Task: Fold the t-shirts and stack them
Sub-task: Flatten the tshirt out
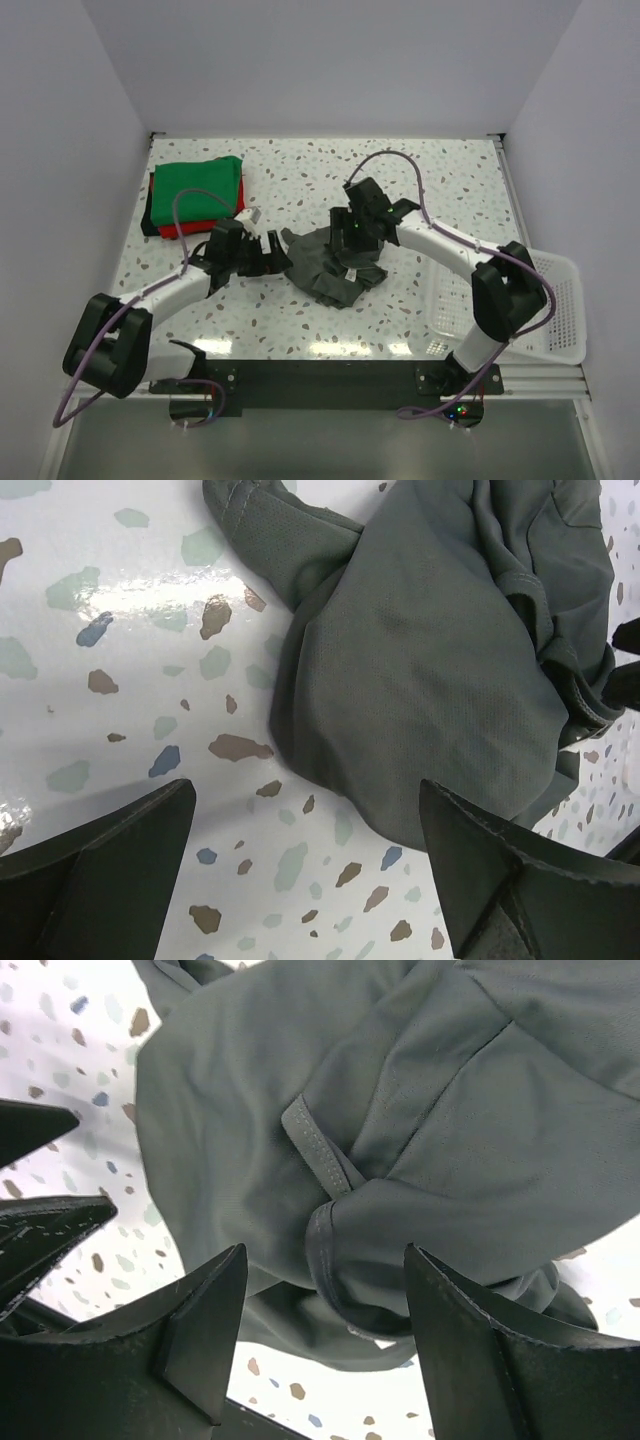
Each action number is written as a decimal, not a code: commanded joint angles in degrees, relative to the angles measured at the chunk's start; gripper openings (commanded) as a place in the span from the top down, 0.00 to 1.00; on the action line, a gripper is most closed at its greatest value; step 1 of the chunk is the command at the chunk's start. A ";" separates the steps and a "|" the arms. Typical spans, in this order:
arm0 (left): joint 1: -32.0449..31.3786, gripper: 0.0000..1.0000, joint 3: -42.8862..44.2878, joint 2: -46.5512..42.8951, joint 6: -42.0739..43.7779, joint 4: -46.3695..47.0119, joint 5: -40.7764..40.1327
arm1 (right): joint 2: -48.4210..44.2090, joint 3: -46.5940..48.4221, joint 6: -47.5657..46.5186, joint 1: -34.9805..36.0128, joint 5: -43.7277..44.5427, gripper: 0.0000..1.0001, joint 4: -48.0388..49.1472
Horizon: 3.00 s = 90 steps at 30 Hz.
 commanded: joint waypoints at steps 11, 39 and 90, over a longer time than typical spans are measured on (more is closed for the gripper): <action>-3.97 0.16 6.30 10.87 -1.41 8.29 3.07 | 3.65 1.87 -4.55 1.15 -1.15 0.44 -1.53; -3.01 1.00 41.08 7.19 12.03 -15.16 -14.92 | -2.93 33.82 -8.58 -13.87 5.17 1.00 -22.88; 2.10 0.24 30.44 0.97 8.09 -27.04 -13.35 | -4.23 13.58 -8.95 -18.03 -1.24 0.27 -8.04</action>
